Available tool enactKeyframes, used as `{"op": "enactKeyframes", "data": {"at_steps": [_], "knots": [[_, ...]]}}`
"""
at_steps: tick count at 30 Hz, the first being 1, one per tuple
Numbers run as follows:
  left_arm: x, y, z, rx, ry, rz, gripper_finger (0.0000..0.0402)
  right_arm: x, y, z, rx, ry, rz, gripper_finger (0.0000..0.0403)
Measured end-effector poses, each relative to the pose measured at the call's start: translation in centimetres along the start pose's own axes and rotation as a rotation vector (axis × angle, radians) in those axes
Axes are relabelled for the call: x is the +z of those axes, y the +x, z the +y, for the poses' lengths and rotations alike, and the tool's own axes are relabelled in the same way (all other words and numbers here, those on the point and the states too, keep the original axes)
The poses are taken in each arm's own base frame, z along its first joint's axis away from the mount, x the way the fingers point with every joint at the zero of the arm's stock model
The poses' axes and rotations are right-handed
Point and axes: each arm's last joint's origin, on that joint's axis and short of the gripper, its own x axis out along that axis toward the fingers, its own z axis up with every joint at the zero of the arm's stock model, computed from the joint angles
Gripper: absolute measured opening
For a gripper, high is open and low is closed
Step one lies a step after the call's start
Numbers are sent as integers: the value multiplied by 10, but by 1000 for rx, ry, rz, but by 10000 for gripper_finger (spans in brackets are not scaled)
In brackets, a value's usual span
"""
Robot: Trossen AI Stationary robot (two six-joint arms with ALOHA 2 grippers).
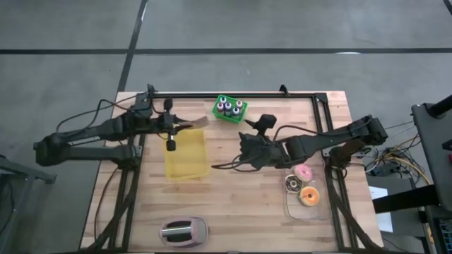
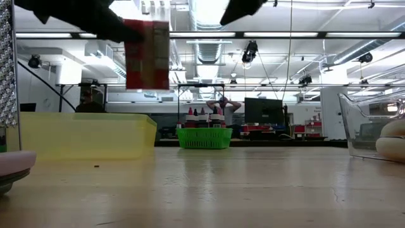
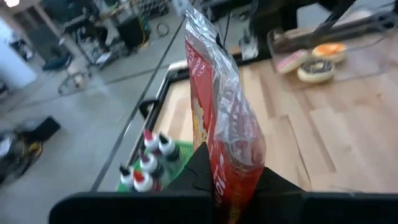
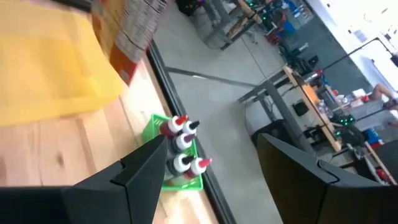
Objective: Pick & Place Food Item
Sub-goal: Put the red popcorn bag into the yellow bin
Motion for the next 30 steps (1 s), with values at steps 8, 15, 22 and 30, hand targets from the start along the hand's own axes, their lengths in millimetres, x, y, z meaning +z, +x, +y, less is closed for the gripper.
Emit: {"op": "enactKeyframes", "data": {"at_steps": [8, 15, 22, 30], "knots": [[-24, -5, -9, 27, -124, 84, 18, -34, -7, -9, 2, 18, 18, 247], [-30, -11, -12, 36, -277, 154, 18, -73, -24, -35, 0, 80, -59, 247], [-33, -17, -14, 46, -426, 180, 18, -111, -36, -65, 151, 221, -279, 247], [-39, -20, -17, 49, -595, 249, 18, -143, -31, -80, 123, 261, -318, 246]]}}
